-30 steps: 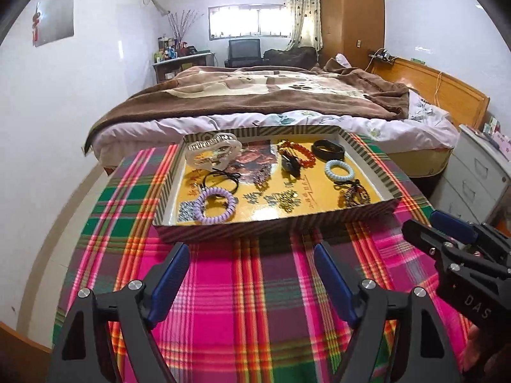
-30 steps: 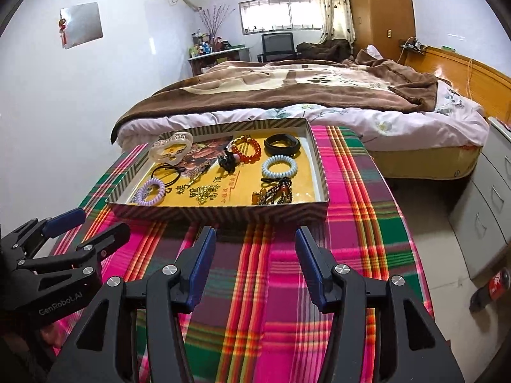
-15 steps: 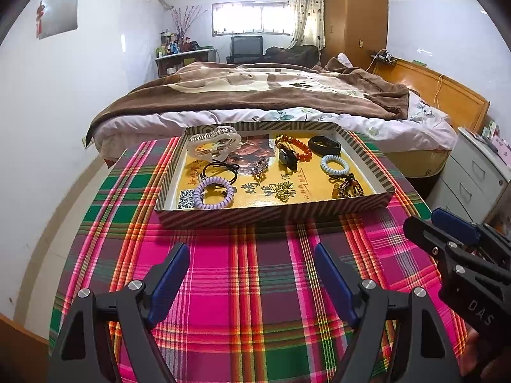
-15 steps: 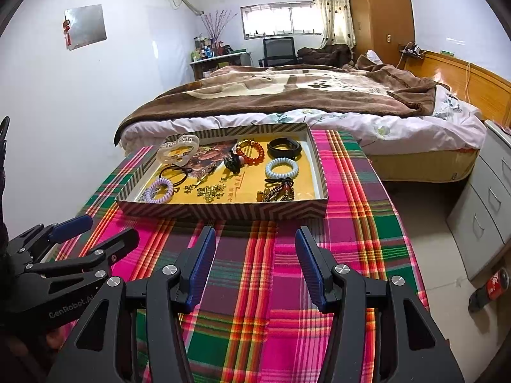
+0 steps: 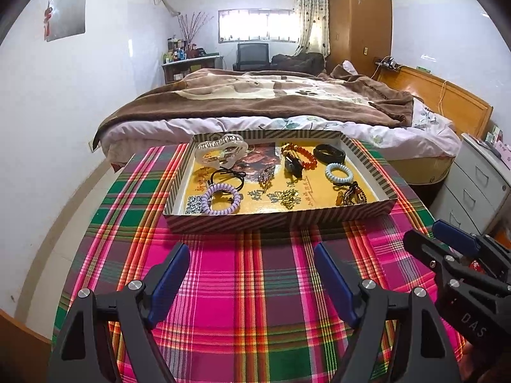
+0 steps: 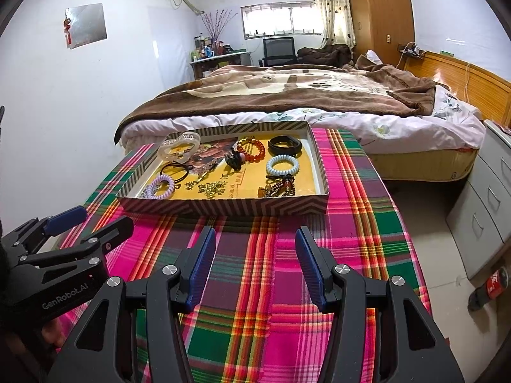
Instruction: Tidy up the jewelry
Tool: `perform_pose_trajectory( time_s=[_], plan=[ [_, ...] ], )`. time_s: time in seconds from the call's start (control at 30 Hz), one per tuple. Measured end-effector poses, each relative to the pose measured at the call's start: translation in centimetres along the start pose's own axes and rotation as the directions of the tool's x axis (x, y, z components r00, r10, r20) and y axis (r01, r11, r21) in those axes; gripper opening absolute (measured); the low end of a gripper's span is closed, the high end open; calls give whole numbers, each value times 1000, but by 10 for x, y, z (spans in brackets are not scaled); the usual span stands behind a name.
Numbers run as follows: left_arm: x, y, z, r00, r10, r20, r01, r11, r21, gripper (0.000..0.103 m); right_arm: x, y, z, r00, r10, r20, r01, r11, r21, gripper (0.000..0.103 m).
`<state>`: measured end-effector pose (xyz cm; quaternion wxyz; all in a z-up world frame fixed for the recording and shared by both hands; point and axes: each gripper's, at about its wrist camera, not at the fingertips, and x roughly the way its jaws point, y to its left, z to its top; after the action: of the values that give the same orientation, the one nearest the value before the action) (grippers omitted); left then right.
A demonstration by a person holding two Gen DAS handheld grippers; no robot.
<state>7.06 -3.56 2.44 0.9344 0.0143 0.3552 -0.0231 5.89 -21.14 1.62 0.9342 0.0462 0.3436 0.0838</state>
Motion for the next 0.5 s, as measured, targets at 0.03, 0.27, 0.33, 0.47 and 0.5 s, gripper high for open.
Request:
perform_pose_trajectory(
  time_s=[0.03,0.27,0.33,0.47,0.5],
  plan=[
    [-1,0,0,1000,0,3,0,1000,2,80,0,0,0,1000,0,1,0,1000,2,52],
    [-4,-1,0,1000,-13,11,13,1000,-5,80,0,0,-1,1000,2,-1,-2,1000,2,52],
    [-4,1,-1,1000,-21,6,21,1000,-13,80,-1,0,-1,1000,1,0,-1,1000,2,52],
    [-3,2,-1,1000,-22,1,22,1000,-20,80,-1,0,-1,1000,1,-2,-1,1000,2,52],
    [-3,2,-1,1000,-21,2,21,1000,-20,80,-1,0,-1,1000,2,-2,-2,1000,2,52]
  ],
)
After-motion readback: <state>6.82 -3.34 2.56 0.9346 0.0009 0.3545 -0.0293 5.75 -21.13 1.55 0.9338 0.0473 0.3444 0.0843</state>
